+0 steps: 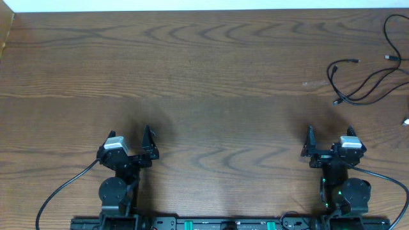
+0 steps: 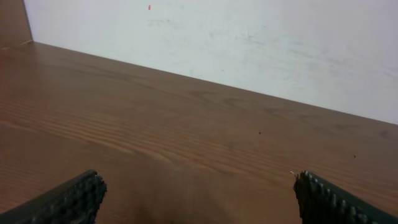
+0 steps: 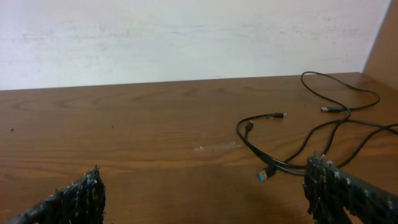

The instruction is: Untangle cables

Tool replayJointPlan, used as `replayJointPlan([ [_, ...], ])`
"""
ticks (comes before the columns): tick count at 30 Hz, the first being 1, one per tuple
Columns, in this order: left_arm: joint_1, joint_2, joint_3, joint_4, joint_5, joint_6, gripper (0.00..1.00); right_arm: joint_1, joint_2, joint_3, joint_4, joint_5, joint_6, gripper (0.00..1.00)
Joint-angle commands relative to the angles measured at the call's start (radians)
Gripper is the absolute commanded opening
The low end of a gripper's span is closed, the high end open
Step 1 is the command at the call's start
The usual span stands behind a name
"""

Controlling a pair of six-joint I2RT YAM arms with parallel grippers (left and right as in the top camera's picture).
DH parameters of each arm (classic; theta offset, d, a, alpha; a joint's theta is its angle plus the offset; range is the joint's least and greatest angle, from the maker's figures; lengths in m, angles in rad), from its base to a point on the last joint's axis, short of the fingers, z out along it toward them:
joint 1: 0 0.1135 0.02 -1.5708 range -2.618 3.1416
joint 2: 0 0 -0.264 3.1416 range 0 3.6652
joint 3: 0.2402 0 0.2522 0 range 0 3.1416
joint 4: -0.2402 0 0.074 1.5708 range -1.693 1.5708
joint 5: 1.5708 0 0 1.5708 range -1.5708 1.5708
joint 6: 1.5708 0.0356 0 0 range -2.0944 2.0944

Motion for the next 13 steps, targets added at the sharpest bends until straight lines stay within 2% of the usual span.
replayJointPlan([
  [1,0.005,-0.004,-0.02,-0.04,0.003,0.021,0.98,-0.006,-0.009,-0.001,-0.005,-0.003,-0.014,0.99],
  [13,0.005,-0.004,-0.02,-0.04,0.003,0.021,0.98,-0.006,-0.009,-0.001,-0.005,-0.003,-0.014,0.99],
])
